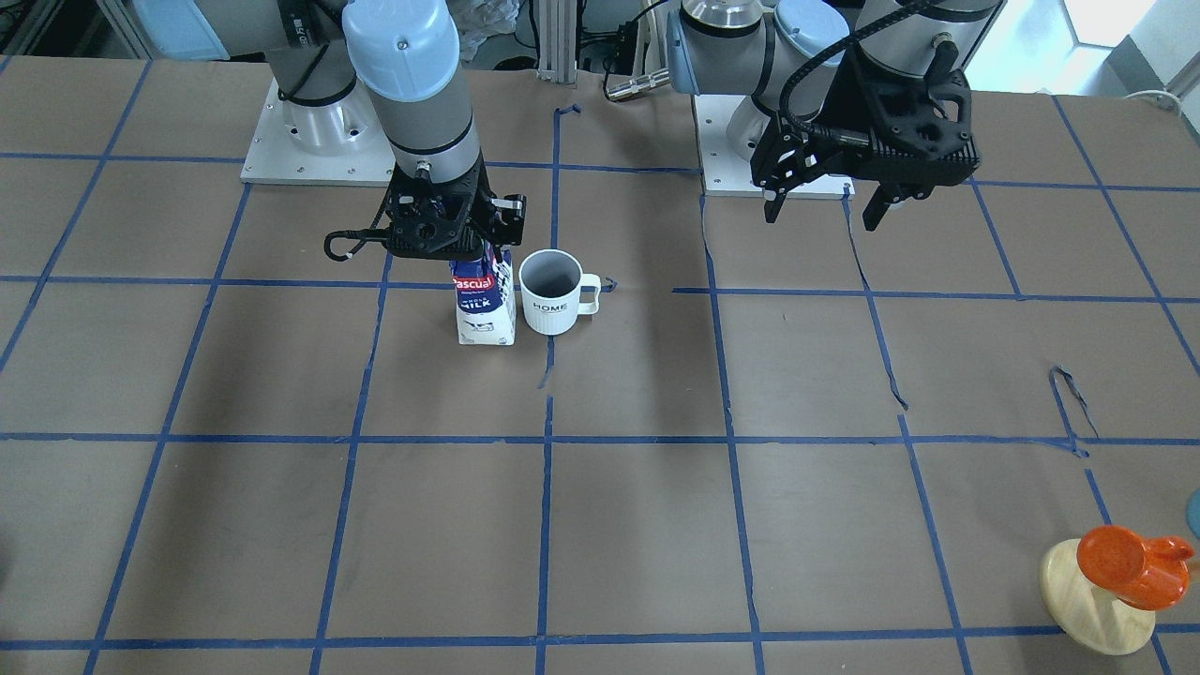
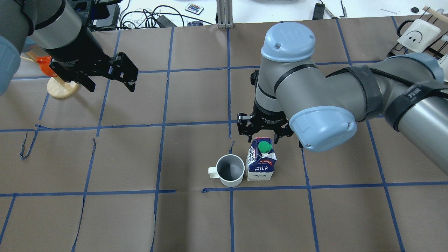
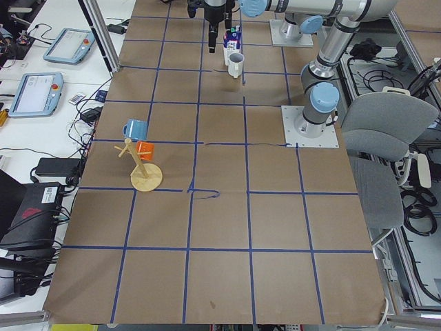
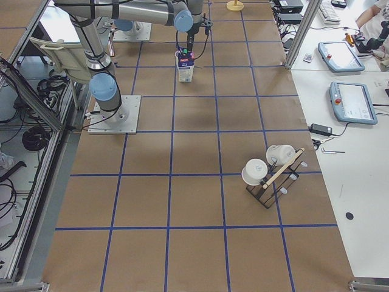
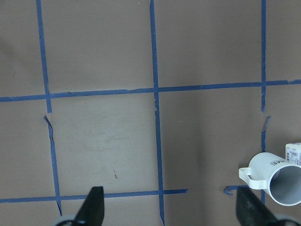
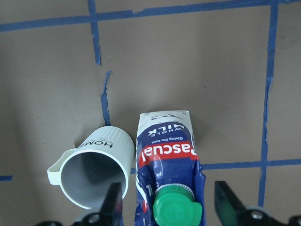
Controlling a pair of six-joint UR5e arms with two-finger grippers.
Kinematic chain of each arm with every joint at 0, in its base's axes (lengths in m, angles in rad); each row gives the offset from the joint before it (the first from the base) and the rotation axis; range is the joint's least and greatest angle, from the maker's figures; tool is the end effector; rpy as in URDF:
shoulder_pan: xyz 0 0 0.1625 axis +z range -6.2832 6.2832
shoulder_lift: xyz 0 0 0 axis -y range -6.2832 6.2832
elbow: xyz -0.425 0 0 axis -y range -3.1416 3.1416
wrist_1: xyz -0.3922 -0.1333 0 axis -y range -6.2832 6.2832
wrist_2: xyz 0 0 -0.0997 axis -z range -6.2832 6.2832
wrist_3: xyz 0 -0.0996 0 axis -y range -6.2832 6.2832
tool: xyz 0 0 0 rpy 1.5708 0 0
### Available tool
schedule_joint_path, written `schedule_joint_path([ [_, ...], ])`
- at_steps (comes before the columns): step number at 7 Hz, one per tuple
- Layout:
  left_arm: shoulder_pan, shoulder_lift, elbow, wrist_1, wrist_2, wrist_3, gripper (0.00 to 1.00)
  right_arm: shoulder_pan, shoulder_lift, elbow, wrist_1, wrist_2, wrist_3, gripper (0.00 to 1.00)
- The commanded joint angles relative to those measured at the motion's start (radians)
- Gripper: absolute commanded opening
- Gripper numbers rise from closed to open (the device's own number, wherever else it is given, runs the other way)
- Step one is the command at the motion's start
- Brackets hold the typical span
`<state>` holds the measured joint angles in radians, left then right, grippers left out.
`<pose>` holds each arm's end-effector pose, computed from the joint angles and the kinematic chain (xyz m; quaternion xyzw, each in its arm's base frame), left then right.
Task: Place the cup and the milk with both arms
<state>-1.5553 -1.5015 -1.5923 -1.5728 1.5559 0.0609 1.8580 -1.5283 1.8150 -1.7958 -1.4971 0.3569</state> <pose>-0.1275 -0.4685 0.5103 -0.0229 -0.9994 0.0232 0.0066 0.2730 -0.4278 0.3709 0.0359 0.9982 0.0409 0.0252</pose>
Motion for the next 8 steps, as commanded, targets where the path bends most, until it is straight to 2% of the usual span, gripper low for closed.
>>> schedule_joint_path([
  [1, 0.000, 0.001, -0.001, -0.001, 0.000, -0.001, 1.00, -0.023, 0.000, -0.095, 0.004, -0.015, -0.007, 1.00],
  [2, -0.002, 0.001, -0.001, -0.001, -0.002, -0.001, 1.00, -0.060, -0.001, -0.152, 0.004, -0.017, -0.009, 1.00],
  [4, -0.002, 0.003, -0.003, -0.001, 0.000, -0.001, 1.00, -0.220, -0.004, -0.195, 0.184, -0.026, -0.066, 1.00],
  [5, -0.002, 0.004, -0.003, -0.001, 0.000, -0.003, 1.00, -0.265, -0.006, -0.198, 0.190, -0.117, -0.147, 1.00],
  [8, 0.000, 0.009, -0.011, -0.001, 0.001, -0.003, 1.00, -0.276, -0.026, -0.207, 0.190, -0.124, -0.191, 1.00],
])
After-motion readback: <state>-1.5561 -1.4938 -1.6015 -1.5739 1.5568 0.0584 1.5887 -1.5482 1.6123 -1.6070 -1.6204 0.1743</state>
